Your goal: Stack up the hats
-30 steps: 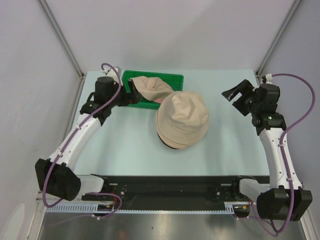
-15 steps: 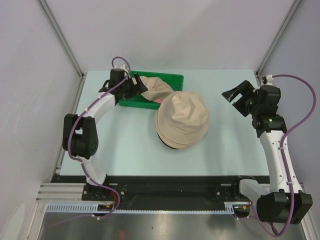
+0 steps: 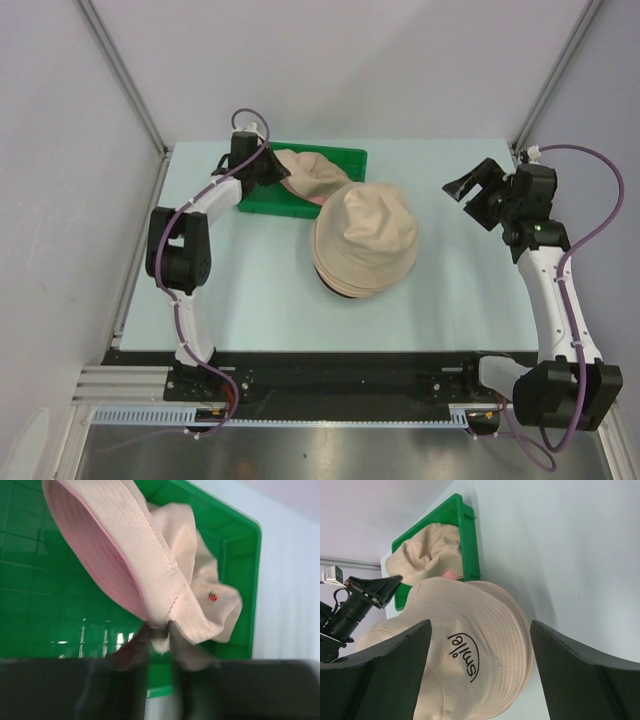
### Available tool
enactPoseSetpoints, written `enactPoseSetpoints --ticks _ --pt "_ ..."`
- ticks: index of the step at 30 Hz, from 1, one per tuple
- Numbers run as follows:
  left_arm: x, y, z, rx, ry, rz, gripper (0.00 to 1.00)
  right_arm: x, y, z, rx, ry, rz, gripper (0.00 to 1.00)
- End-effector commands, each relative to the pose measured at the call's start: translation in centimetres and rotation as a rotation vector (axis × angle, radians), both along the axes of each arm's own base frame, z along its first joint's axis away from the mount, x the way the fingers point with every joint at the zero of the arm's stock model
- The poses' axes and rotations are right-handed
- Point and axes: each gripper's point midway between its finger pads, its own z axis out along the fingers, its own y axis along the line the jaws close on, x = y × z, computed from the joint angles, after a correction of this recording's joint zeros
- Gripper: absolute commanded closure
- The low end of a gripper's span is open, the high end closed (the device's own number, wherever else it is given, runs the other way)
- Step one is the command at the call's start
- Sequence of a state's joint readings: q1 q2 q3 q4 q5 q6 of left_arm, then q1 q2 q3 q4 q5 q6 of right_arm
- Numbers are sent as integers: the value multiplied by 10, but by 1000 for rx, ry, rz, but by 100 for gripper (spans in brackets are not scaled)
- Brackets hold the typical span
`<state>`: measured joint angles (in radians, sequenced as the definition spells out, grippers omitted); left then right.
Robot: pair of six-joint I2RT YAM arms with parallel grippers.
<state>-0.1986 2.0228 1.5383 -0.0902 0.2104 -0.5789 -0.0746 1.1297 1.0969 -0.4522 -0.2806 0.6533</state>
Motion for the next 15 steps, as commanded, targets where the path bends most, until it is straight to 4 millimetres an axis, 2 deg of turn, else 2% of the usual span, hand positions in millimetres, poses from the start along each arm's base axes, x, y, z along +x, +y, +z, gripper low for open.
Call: enactPoseSetpoints --ticks 1,2,3,5,6,9,10,11,13,15 --pt "30 -1 61 -23 -188 -5 100 9 -2 21 -22 -53 25 15" --pt "30 -2 67 -24 -200 -10 100 11 -2 21 -22 -52 27 15" --pt "32 -4 89 -38 -260 -25 100 12 -2 18 -19 -43 28 15" --pt "29 -6 109 -49 -311 -36 100 15 0 20 -13 -54 36 15" --pt "26 -6 131 -57 -358 -42 100 17 0 20 -8 -59 39 15" --pt "19 -5 175 -72 -456 -51 100 24 3 26 0 -92 53 15" --pt "13 -2 201 -83 -503 -46 100 26 3 26 1 -96 60 15" --pt "10 -2 214 -88 -529 -49 100 28 4 27 4 -98 63 16" --pt "-4 -2 255 -106 -615 -73 100 31 7 32 9 -122 80 15" --pt "-16 -2 284 -116 -677 -96 100 35 11 40 13 -157 105 16"
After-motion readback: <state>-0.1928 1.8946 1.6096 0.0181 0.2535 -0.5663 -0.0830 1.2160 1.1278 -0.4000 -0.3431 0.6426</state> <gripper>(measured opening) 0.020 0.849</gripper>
